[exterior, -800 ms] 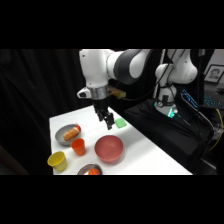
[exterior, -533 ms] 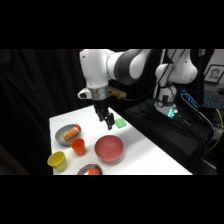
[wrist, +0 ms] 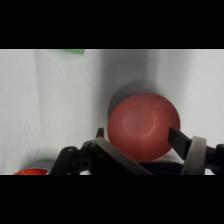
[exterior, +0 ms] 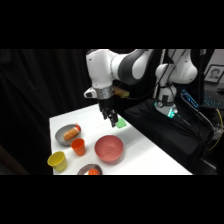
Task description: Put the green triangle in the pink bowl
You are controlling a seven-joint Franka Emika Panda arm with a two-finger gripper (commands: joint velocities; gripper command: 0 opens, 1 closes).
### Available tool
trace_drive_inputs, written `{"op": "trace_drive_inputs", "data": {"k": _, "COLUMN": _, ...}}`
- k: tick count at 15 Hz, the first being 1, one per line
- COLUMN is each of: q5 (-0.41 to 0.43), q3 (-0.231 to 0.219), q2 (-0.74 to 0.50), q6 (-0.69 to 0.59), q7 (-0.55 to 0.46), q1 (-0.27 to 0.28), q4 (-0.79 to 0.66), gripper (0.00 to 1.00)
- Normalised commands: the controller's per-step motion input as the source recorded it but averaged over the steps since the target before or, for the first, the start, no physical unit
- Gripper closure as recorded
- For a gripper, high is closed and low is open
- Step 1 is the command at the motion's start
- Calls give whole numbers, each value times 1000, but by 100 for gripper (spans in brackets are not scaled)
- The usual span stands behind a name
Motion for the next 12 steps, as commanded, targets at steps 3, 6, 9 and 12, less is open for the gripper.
{"op": "trace_drive_inputs", "data": {"k": 3, "q5": -34, "q3": -38, "q2": -397, "q6": 187, "q7": -99, "q1": -82, "q4": -419, "gripper": 0}}
{"op": "trace_drive_inputs", "data": {"k": 6, "q5": -18, "q3": -57, "q2": -349, "q6": 192, "q7": -139, "q1": -89, "q4": -371, "gripper": 0}}
{"op": "trace_drive_inputs", "data": {"k": 9, "q5": -1, "q3": -69, "q2": -264, "q6": 209, "q7": -166, "q1": -91, "q4": -303, "gripper": 0}}
{"op": "trace_drive_inputs", "data": {"k": 12, "q5": 26, "q3": -81, "q2": -180, "q6": 209, "q7": -212, "q1": -96, "q4": -242, "gripper": 0}}
